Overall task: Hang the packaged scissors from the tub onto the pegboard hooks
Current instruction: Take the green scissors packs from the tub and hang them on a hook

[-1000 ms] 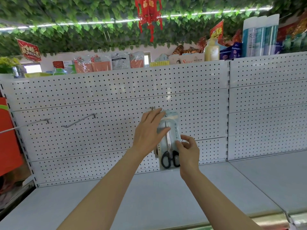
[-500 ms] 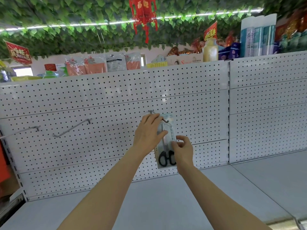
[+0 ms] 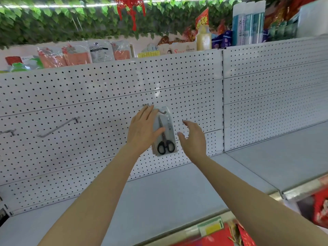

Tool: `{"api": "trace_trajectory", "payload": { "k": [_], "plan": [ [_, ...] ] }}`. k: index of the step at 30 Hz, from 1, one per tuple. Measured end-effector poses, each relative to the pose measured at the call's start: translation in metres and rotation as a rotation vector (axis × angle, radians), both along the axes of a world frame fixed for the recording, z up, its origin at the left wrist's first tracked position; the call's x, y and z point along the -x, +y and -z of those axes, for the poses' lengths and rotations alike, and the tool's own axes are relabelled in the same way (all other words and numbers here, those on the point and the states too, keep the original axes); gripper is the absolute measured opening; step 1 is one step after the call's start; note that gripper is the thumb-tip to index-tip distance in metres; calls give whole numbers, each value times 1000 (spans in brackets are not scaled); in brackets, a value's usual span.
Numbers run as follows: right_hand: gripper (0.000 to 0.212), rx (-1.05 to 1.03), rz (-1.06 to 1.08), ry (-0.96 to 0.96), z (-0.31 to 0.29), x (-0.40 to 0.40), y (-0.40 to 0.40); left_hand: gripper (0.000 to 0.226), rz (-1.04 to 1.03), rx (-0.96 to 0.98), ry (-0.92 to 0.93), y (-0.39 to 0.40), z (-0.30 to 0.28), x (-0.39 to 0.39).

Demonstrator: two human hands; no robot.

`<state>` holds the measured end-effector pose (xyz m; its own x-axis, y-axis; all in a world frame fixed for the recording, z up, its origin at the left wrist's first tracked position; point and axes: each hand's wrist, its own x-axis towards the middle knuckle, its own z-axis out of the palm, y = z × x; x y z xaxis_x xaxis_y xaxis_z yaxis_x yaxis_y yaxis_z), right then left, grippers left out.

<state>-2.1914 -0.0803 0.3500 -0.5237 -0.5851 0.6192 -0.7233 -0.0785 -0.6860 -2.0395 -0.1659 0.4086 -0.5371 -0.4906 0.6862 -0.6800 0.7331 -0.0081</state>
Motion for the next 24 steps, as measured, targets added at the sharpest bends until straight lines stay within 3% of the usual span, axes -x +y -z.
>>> {"api": "trace_trajectory", "payload": {
  "k": [5,12,17,24],
  "plan": [
    [48,56,176,356,-11,24,71,74,53,105,30,55,-1,2],
    [48,119,388,638,1,81,181,65,264,160,76,156,31,66],
    [50,-66,484,647,61,147,265,61,401,58,14,231,102,147],
    [49,-469,570,468,203,237,377,61,508,-139,-198,328,249,254]
  ]
}}
